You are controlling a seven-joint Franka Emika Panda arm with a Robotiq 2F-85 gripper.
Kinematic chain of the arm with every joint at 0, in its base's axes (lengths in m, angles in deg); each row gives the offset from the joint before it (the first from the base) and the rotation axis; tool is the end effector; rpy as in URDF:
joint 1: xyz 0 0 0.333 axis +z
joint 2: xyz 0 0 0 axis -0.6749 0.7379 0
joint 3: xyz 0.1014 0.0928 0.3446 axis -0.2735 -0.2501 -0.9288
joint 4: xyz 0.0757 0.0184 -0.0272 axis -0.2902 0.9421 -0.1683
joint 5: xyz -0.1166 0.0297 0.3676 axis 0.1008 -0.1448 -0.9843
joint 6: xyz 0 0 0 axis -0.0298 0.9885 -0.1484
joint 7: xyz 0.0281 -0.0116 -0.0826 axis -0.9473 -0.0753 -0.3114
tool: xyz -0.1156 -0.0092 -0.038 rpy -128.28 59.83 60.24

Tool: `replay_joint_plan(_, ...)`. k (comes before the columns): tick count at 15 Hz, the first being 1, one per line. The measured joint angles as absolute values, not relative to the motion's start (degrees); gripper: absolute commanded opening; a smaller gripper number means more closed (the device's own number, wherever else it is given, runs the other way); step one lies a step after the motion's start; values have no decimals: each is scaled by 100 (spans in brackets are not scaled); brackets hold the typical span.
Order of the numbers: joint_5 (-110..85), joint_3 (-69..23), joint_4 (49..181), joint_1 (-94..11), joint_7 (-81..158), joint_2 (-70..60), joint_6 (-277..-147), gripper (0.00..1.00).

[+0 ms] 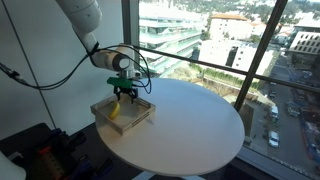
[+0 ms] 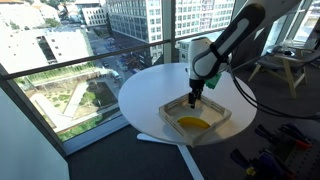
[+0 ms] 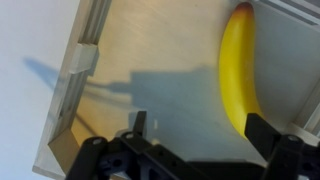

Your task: Remove the banana plush toy from the table and put it on the wooden tray

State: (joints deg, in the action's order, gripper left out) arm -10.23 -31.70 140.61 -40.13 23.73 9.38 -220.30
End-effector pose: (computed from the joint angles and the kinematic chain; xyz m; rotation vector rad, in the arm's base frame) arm 0.5981 0.0719 0.1966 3.0844 0.5552 -0.1588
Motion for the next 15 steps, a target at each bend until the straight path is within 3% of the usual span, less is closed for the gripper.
replay_joint_plan(15,-1244,-3109,13903,-3982,3590,695,-21605,100)
